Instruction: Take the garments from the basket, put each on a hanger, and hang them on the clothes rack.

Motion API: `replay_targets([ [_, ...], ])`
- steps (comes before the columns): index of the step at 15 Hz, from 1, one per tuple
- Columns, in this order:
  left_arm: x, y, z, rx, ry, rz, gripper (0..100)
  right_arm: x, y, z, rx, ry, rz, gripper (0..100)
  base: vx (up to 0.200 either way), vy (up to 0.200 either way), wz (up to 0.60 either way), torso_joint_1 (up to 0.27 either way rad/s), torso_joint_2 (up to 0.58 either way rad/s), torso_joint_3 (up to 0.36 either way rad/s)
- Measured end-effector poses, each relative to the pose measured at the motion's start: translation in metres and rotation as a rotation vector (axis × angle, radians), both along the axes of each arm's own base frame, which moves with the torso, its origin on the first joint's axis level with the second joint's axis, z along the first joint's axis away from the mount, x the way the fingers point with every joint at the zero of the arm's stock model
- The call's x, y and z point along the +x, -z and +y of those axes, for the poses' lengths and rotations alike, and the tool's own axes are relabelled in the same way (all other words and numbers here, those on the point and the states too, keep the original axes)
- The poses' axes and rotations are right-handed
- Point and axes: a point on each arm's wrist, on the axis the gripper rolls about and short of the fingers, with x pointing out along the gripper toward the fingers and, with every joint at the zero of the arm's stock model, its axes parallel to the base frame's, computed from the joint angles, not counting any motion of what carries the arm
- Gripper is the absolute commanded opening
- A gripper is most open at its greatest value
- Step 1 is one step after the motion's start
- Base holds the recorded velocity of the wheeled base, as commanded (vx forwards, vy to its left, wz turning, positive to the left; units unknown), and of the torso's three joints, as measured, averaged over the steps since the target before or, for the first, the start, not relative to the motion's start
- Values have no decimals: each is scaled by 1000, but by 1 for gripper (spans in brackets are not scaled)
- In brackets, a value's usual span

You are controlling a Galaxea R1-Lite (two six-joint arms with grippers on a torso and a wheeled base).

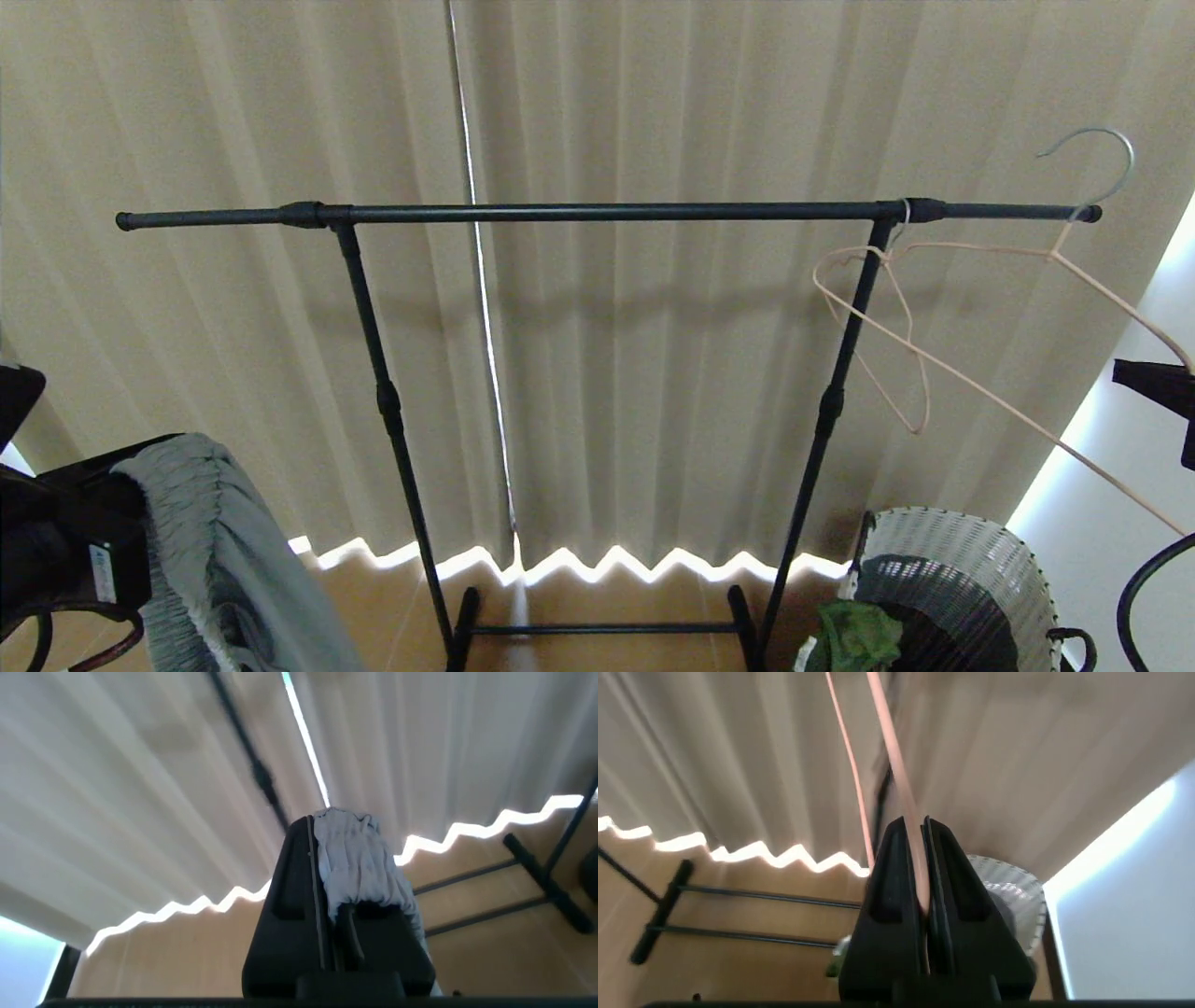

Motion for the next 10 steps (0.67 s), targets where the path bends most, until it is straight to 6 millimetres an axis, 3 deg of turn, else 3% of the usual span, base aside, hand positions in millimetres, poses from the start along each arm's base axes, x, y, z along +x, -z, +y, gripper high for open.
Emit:
replay_targets([
  [5,6,0,-2,2,-2,15,0,2,-2,24,31,-139,1,0,0,0,0,0,0,0],
  [10,38,-17,-13,0,-9,24,0,-2,0,63,168,-330,45,0,0,0,0,0,0,0],
])
